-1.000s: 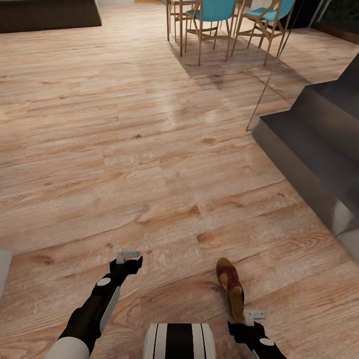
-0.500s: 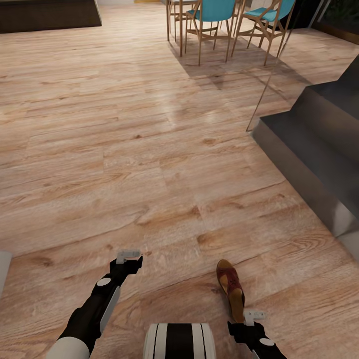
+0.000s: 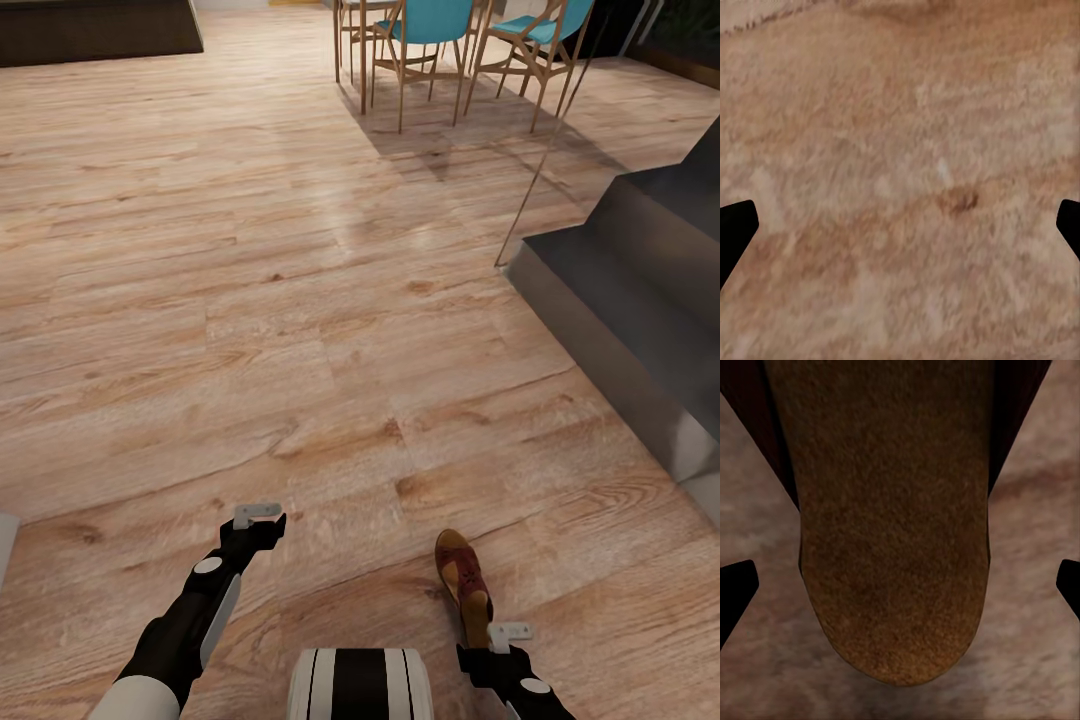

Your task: Pick up the two gym shoes and the two sandals from the corridor floor and place them onto the hallstand (shoe rack) in the corridor, making sure they are on the rack and not on the floor. Arrange them so the two gym shoes are next to each other and the two sandals are next to each other.

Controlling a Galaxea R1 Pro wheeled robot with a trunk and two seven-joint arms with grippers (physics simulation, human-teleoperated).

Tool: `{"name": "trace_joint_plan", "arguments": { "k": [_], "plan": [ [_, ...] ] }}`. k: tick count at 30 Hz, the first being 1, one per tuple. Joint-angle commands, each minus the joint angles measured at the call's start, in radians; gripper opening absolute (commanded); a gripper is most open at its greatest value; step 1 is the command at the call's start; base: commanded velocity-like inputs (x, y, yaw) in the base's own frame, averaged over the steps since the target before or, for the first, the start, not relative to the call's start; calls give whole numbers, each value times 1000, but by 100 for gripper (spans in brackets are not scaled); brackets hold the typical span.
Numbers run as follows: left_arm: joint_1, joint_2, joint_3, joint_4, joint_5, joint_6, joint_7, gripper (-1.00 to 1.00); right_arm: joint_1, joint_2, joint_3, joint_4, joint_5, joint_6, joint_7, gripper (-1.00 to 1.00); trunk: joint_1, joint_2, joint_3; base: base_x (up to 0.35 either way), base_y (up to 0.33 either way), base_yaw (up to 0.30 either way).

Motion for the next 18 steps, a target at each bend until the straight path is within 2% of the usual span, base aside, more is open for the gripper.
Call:
{"name": "trace_joint_plan", "arguments": {
  "k": [1,10,18],
  "plan": [
    [0,-1,1,-2,2,6,0,100,0,0,0,0,0,0,0,100,0,0,-1,2,0,0],
    [0,-1,1,-2,2,6,0,100,0,0,0,1,0,0,0,100,4,-2,-49,0,0,0],
    [0,-1,1,-2,2,6,0,100,0,0,0,0,0,0,0,100,4,-2,-53,0,0,0]
  ]
}}
